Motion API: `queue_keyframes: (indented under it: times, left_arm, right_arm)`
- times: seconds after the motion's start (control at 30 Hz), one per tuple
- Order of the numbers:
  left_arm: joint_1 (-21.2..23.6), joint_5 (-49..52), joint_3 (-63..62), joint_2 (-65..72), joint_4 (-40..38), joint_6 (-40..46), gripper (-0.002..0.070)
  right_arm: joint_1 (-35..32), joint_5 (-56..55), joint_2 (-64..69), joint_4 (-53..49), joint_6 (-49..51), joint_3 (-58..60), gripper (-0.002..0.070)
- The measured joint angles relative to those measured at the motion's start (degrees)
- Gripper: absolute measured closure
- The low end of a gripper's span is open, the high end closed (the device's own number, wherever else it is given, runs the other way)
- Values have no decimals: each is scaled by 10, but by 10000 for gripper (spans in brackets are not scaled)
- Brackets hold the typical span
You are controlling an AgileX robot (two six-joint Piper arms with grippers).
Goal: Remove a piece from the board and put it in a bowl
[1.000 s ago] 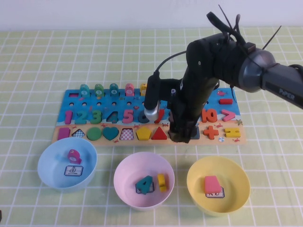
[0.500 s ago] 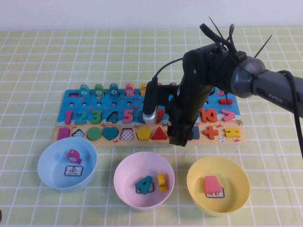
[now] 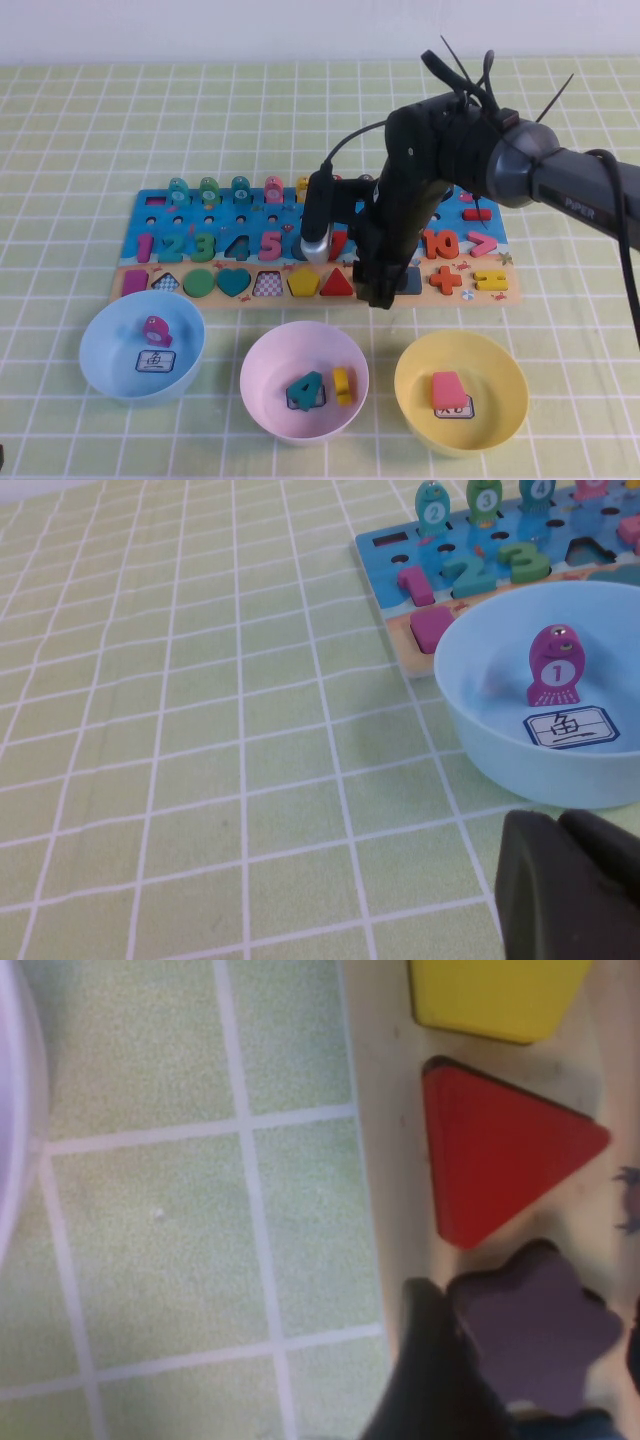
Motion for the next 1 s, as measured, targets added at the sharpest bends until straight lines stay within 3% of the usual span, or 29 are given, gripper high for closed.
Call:
queue_keyframes:
  times: [0.3, 0.5, 1.0]
  left_arm:
    - [0, 0, 0, 0, 0, 0, 680]
    - [0, 0, 0, 0, 0, 0, 680]
    - [0, 0, 0, 0, 0, 0, 680]
  right_arm:
    - [-1, -4, 6, 3, 1, -1, 314]
    - [-1, 0, 7, 4, 1, -6, 389]
    - [-1, 125, -35, -15, 6, -70, 392]
